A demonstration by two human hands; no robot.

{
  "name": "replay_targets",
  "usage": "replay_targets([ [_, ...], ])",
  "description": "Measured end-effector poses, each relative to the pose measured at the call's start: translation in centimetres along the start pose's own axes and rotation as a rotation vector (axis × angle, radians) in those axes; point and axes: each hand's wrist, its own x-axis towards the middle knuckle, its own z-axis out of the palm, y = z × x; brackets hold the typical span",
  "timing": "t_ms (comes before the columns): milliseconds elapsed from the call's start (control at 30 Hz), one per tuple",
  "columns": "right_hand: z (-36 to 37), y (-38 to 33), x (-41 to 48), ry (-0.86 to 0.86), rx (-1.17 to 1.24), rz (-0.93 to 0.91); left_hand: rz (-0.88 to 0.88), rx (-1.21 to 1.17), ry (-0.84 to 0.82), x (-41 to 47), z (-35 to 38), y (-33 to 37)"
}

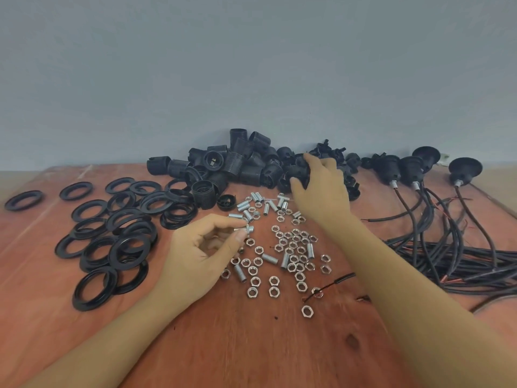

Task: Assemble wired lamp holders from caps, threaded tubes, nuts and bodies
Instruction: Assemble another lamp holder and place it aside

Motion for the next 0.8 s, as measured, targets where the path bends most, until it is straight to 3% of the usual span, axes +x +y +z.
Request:
replay_targets([
  [133, 0.6, 0.8, 1.9, -0.087, -0.193, 0.034, -0.001, 0.028, 0.009, 0.0, 0.0, 0.0],
  [233, 0.7, 1.3, 1.6, 0.007, -0.219, -0.029, 0.017, 0.050, 0.014, 0.0, 0.0, 0.0],
  [400, -0.1, 1.4, 0.2, 0.130, 0.169, -0.094, 0.035, 0.042, 0.004, 0.1, 0.1, -0.1],
  [500, -0.5, 1.5, -0.8, 0.143, 0.183, -0.113, 0.037, 0.046, 0.002, 0.0, 0.1, -0.1],
  [800, -1.4, 1.3, -1.2, 0.177, 0.526, 0.074, 0.032, 0.074, 0.002, 0.0, 0.1, -0.2],
])
